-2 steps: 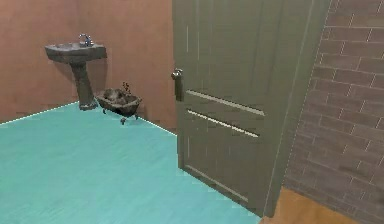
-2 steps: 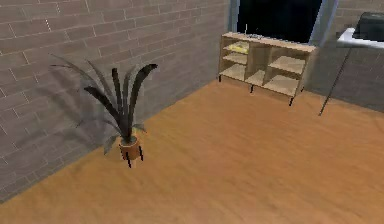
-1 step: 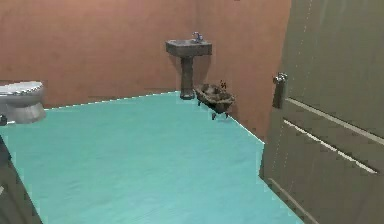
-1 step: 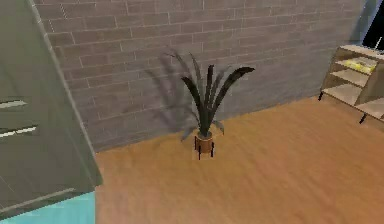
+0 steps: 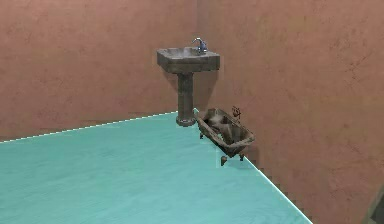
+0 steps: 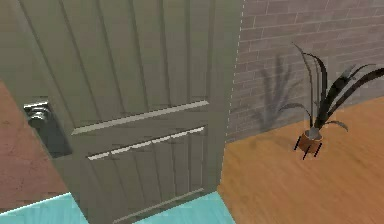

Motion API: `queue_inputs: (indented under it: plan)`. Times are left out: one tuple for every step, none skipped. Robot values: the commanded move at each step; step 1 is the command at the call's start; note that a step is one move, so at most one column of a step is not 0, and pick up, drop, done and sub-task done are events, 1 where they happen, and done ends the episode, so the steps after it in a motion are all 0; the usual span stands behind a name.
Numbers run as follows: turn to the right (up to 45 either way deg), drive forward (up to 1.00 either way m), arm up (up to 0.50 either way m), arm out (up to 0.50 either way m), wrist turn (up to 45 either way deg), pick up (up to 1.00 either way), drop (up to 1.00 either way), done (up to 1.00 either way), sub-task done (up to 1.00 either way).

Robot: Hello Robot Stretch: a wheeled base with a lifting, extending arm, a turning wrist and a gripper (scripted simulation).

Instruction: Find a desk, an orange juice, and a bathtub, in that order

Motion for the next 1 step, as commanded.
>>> queue_inputs:
  plan:
    - [-6.0,0.0,0.0,0.0,0.0,0.0,0.0,0.0,0.0]
